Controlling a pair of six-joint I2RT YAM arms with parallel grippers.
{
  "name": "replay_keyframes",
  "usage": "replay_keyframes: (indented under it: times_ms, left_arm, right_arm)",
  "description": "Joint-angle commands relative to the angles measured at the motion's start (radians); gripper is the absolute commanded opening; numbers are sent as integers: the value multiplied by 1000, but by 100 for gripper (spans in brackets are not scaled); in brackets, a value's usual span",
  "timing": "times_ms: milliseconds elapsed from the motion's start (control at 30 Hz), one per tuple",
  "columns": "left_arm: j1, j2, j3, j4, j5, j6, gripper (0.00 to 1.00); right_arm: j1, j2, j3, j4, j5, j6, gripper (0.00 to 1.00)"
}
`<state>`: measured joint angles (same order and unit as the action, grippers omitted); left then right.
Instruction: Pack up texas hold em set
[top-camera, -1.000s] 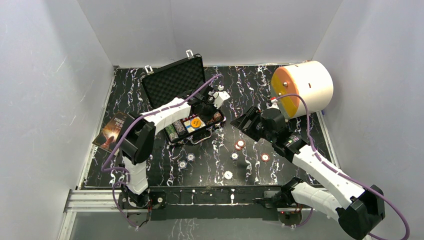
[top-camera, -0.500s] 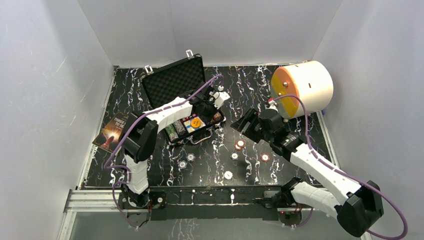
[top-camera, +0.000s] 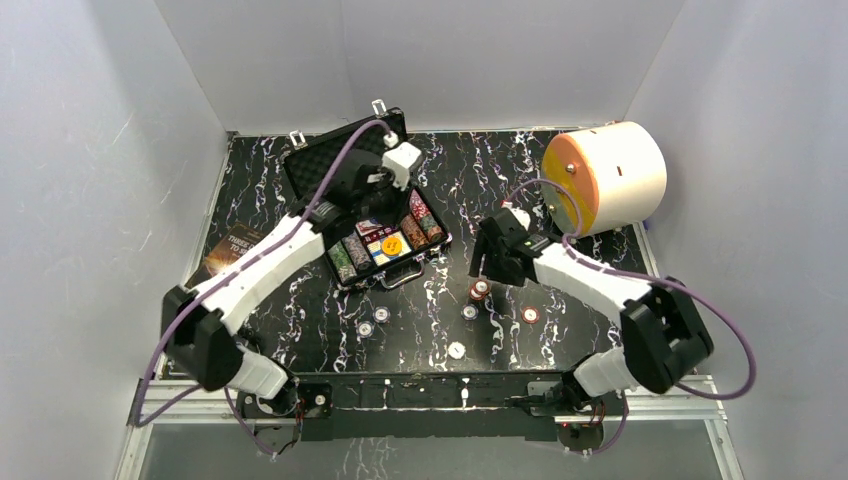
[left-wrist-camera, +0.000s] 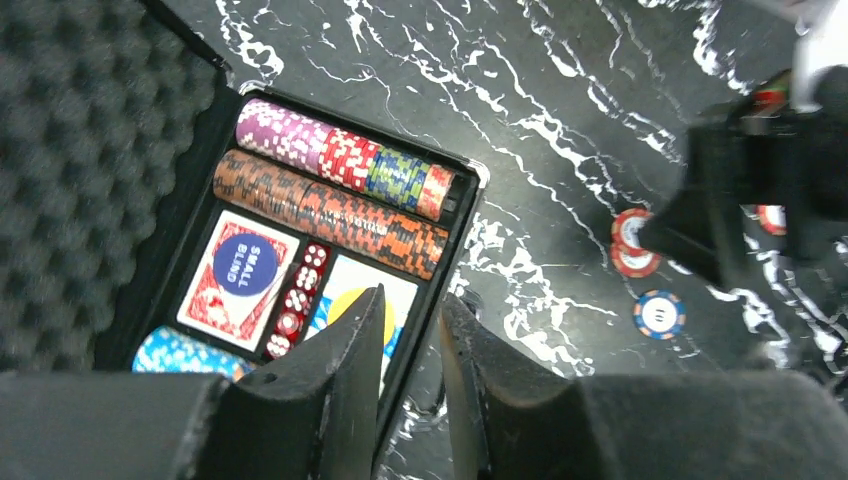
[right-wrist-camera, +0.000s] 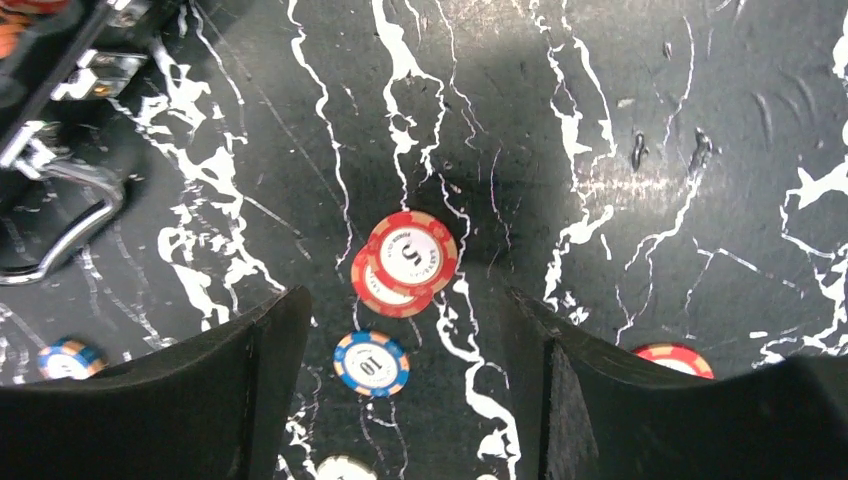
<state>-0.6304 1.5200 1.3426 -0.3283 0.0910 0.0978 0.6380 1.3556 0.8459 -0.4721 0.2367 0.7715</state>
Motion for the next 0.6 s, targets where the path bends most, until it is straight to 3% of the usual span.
replay_keyframes:
  times_ms: [0, 233, 333, 567]
  left_arm:
    - [1, -162, -150, 55, -50, -203, 31]
    - [1, -370, -403, 148, 29, -338, 36]
    - [1, -439, -475, 165, -47, -339, 36]
    - [1, -503, -507, 196, -119, -345, 39]
  right_arm:
    - [2, 89, 88, -27, 48, -92, 74]
    - [1, 220, 161, 5, 94, -102, 63]
    - [1, 254, 173, 22, 55, -121, 60]
    - [1, 302, 184, 24, -43, -155, 65]
